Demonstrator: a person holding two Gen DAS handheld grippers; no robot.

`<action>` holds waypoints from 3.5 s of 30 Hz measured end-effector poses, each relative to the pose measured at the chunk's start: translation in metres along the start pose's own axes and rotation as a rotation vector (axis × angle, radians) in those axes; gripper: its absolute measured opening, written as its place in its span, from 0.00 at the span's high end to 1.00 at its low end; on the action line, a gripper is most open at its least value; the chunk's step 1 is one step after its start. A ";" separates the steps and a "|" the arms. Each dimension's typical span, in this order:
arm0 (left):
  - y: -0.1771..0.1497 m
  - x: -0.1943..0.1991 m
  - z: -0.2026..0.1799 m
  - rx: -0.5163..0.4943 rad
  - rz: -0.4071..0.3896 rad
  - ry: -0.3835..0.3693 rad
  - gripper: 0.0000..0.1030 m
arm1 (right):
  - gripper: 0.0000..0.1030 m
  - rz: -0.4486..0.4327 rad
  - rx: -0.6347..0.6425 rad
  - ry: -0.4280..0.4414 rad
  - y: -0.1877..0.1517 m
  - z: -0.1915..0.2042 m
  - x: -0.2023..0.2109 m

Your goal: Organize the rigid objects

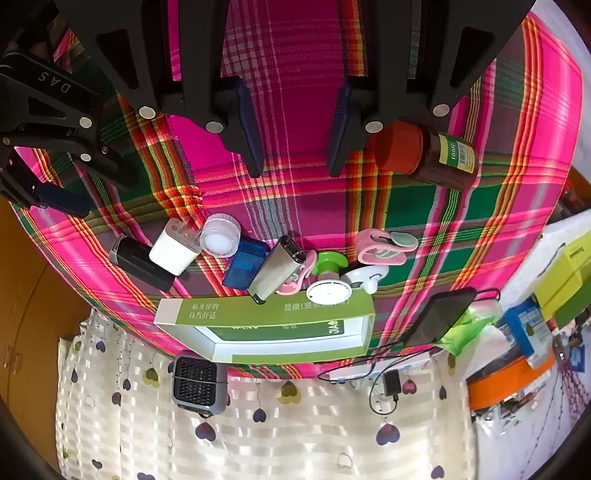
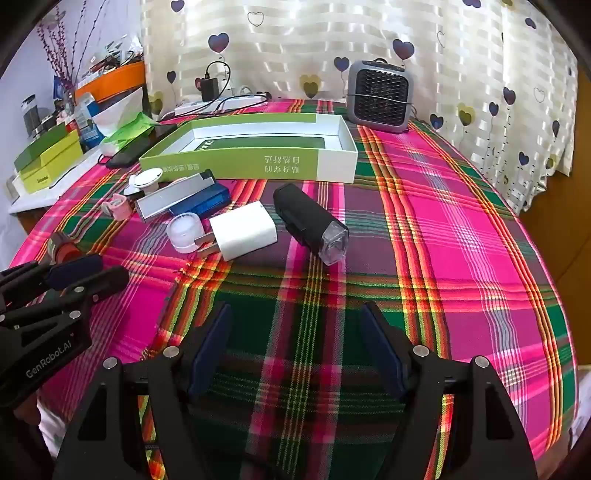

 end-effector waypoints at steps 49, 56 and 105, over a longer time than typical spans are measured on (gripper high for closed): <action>0.000 0.000 0.000 -0.004 -0.002 0.003 0.68 | 0.31 -0.003 0.000 0.001 -0.001 0.000 0.000; 0.000 0.000 0.003 -0.009 -0.005 0.007 0.67 | 0.31 -0.006 0.006 0.005 -0.002 0.000 0.001; -0.009 0.018 0.112 0.467 0.070 -0.235 0.61 | 0.31 0.045 0.181 0.077 0.040 -0.027 -0.022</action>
Point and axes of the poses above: each gripper's, at about its wrist camera, not at the fingertips, and x roughly against the way its jaws point, z to its left, y to its top, the point moved 2 cm from there along -x, roughly the way its jaws point, and after that the axes turned 12 degrees about z, right-handed, at the moved point
